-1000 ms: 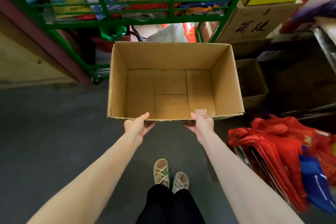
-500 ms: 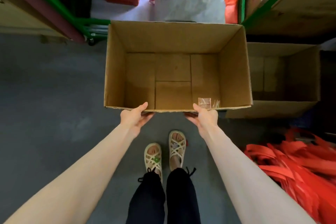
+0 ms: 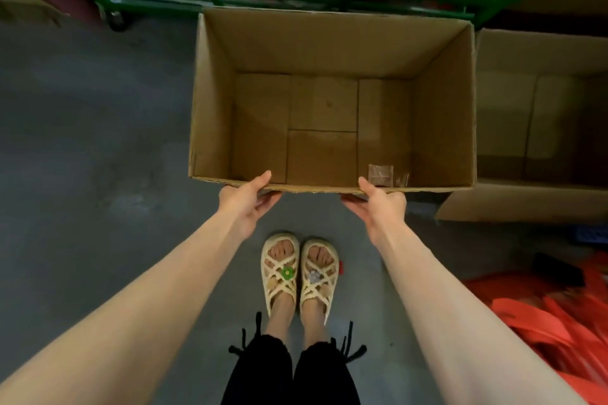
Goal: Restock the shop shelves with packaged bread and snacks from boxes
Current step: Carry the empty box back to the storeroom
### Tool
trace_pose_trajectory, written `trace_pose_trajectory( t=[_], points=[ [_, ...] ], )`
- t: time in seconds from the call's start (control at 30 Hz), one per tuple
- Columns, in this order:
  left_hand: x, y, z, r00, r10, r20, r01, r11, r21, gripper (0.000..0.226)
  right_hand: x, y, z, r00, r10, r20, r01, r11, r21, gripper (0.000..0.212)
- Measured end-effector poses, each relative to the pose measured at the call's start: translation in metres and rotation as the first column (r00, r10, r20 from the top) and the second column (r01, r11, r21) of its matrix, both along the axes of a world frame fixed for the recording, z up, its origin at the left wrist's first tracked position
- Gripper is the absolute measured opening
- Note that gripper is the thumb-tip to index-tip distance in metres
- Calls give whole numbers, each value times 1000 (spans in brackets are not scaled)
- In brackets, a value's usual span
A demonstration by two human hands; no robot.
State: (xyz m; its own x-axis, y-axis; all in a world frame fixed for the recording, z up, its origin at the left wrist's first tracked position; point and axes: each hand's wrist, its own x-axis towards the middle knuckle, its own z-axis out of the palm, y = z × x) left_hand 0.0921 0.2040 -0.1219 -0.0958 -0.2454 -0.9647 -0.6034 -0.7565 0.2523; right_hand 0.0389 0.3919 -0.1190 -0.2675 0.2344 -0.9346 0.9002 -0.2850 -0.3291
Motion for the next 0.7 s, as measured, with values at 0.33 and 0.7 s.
trace_pose_trajectory(
  t=[0.33, 0.7],
  points=[
    [-21, 1, -81, 1000, 11, -9, -11, 999, 41, 48, -23, 0, -85, 999, -5, -32, 6, 1000, 28, 51],
    [-44, -1, -123, 999, 7, -38, -5, 999, 45, 60, -39, -3, -129, 994, -44, -100, 46, 999, 9, 49]
  ],
)
